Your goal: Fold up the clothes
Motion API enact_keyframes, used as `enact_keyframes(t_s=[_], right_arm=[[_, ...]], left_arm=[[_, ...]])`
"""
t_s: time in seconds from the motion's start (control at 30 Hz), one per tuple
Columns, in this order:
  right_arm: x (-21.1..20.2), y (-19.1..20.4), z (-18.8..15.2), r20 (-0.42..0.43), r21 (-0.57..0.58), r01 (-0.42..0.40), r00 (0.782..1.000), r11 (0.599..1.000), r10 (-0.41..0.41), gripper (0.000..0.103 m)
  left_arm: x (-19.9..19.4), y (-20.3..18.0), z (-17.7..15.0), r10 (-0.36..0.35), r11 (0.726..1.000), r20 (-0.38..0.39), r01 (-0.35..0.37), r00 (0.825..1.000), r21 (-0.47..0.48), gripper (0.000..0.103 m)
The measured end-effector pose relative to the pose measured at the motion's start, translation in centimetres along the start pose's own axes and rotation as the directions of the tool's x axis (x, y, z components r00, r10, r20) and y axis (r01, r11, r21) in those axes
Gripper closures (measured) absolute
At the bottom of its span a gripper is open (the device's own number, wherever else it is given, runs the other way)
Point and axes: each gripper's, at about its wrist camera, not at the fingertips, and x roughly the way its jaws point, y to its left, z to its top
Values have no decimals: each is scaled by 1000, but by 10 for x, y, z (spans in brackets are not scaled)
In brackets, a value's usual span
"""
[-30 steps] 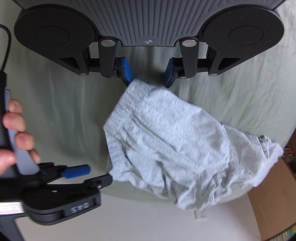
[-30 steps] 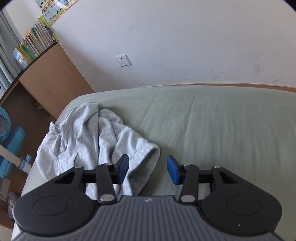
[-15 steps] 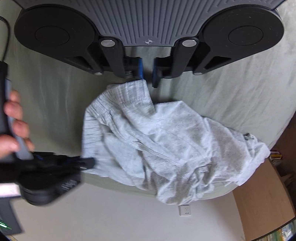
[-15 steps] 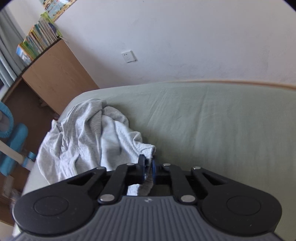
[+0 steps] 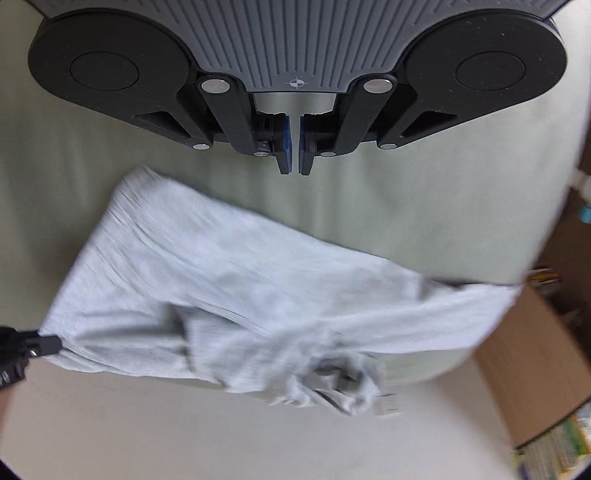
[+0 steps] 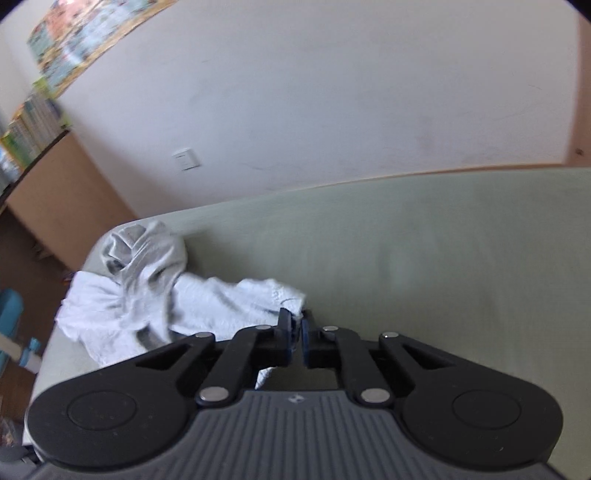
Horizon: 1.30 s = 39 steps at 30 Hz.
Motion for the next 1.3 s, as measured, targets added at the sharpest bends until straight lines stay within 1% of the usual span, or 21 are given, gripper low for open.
enact_keyframes(t_s=[0.1, 0.17, 0.2, 0.27, 0.33, 0.37, 0.43, 0.47, 0.5, 0.53, 0.6, 0.7, 0.8, 0.87, 0.93, 1.0, 1.07, 1.13, 1.17, 1.2, 1.3], right_arm=[[-22, -24, -10, 17, 7, 56, 998, 998, -57, 98], [-28, -33, -14, 24, -2, 111, 994, 994, -111, 98], [-27, -38, -14, 20, 6, 123, 992, 992, -123, 98], [-24, -54, -15, -6, 47, 119, 993, 992, -119, 98], [-21, -62, -16, -20, 65, 106, 994, 992, -105, 96], [-21, -65, -18, -27, 63, 104, 994, 993, -102, 93], [-21, -72, -21, -37, 64, 110, 993, 992, -108, 81], [-21, -73, -20, -39, 66, 111, 993, 992, -109, 80], [-20, -73, -15, -42, 73, 103, 994, 992, -100, 76], [-23, -77, -14, -47, 89, 92, 995, 992, -88, 69], [-21, -76, -11, -61, 112, 78, 996, 991, -71, 61], [-14, -73, -9, -81, 98, 59, 995, 993, -51, 61], [-6, -69, -10, -88, 66, 63, 994, 996, -57, 61], [0, -68, -8, -84, 48, 78, 994, 996, -74, 61], [7, -65, -3, -77, 9, 84, 993, 996, -83, 61], [11, -61, 1, -70, -32, 79, 994, 996, -81, 61], [11, -59, 6, -58, -74, 60, 996, 995, -65, 58], [11, -57, 10, -47, -114, 41, 998, 993, -46, 48], [11, -57, 12, -42, -128, 26, 999, 991, -32, 46], [11, -58, 14, -39, -145, 9, 999, 989, -15, 43], [18, -59, 17, -67, -196, -43, 997, 980, 30, 42]], left_arm=[[2, -34, -3, -46, 996, 27, 44, 999, 77, 90], [3, -47, -2, -62, 993, 51, 56, 997, 104, 75], [4, -51, 0, -56, 993, 67, 48, 996, 106, 72], [6, -63, 7, -35, 992, 107, 22, 994, 122, 67], [8, -73, 15, -41, 988, 114, 24, 993, 150, 66], [8, -76, 18, -46, 987, 119, 27, 992, 157, 64], [6, -84, 19, -56, 987, 122, 36, 991, 156, 61], [3, -90, 18, -61, 987, 121, 42, 991, 154, 61], [1, -93, 15, -62, 988, 115, 45, 991, 150, 61], [2, -95, 14, -60, 989, 103, 45, 993, 143, 61], [2, -98, 12, -55, 991, 81, 44, 995, 130, 61], [-5, -96, 4, -59, 994, 56, 53, 997, 99, 61], [-11, -90, -1, -81, 996, 16, 81, 997, 29, 60], [-11, -85, -6, -121, 992, -25, 120, 992, -28, 60], [-9, -81, -10, -178, 982, -47, 174, 983, -77, 60], [-11, -80, -14, -194, 976, -30, 190, 981, -111, 60], [-16, -76, -15, -214, 964, 13, 213, 977, -159, 60], [-19, -69, -16, -252, 942, 48, 257, 966, -217, 58], [-19, -66, -15, -270, 930, 59, 276, 961, -243, 53], [-17, -65, -15, -276, 924, 60, 282, 959, -257, 51], [-10, -65, -15, -282, 912, 46, 283, 958, -296, 49]])
